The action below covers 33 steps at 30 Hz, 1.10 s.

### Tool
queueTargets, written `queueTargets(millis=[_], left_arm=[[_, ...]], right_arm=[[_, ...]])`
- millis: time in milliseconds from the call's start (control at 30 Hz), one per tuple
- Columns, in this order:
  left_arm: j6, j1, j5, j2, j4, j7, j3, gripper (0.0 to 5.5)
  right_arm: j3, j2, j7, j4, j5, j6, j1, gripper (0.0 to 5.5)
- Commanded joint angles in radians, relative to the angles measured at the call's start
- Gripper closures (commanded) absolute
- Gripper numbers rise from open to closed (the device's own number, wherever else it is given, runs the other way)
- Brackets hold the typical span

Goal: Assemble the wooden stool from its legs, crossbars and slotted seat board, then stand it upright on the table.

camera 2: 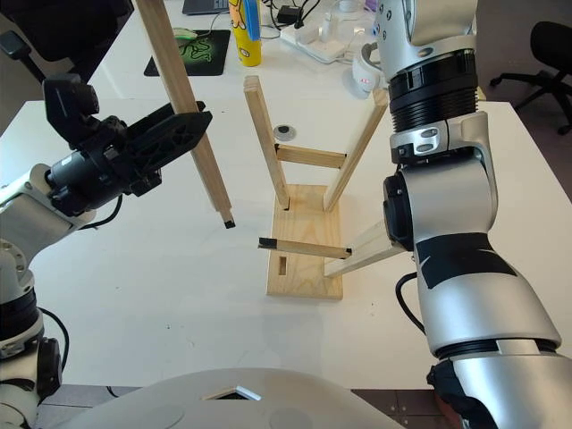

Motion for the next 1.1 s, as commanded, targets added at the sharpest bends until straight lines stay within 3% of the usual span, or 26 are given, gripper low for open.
queueTargets(millis=[33, 333, 600, 767, 933, 1100], left_arm=[[0.004, -0.012, 0.019, -0.007, 0.000, -0.006, -0.001, 3.46], [-0.006, -0.003, 0.075, -0.022, -0.013, -0.010, 0.001, 3.46], [-0.031, 0.051, 0.157, -0.022, -0.026, -0.026, 0.046, 3.46], [-0.070, 0.147, 0.258, -0.010, -0.069, -0.049, 0.085, 3.46], [-0.159, 0.273, 0.427, -0.053, -0.074, -0.109, 0.053, 3.46], [-0.298, 0.380, 0.565, -0.168, -0.070, -0.157, -0.013, 3.46]], right_arm=[[-0.008, 0.003, -0.004, -0.057, 0.008, 0.035, 0.019, 2.10], [-0.026, 0.003, -0.031, -0.033, -0.010, 0.049, -0.007, 2.10], [-0.149, -0.069, -0.212, 0.313, -0.059, 0.005, -0.242, 2.10], [-0.169, -0.170, -0.423, 0.508, -0.172, -0.035, -0.332, 2.10], [-0.172, -0.281, -0.571, 0.616, -0.271, -0.050, -0.264, 2.10], [-0.201, -0.378, -0.644, 0.676, -0.294, -0.014, -0.079, 2.10]])
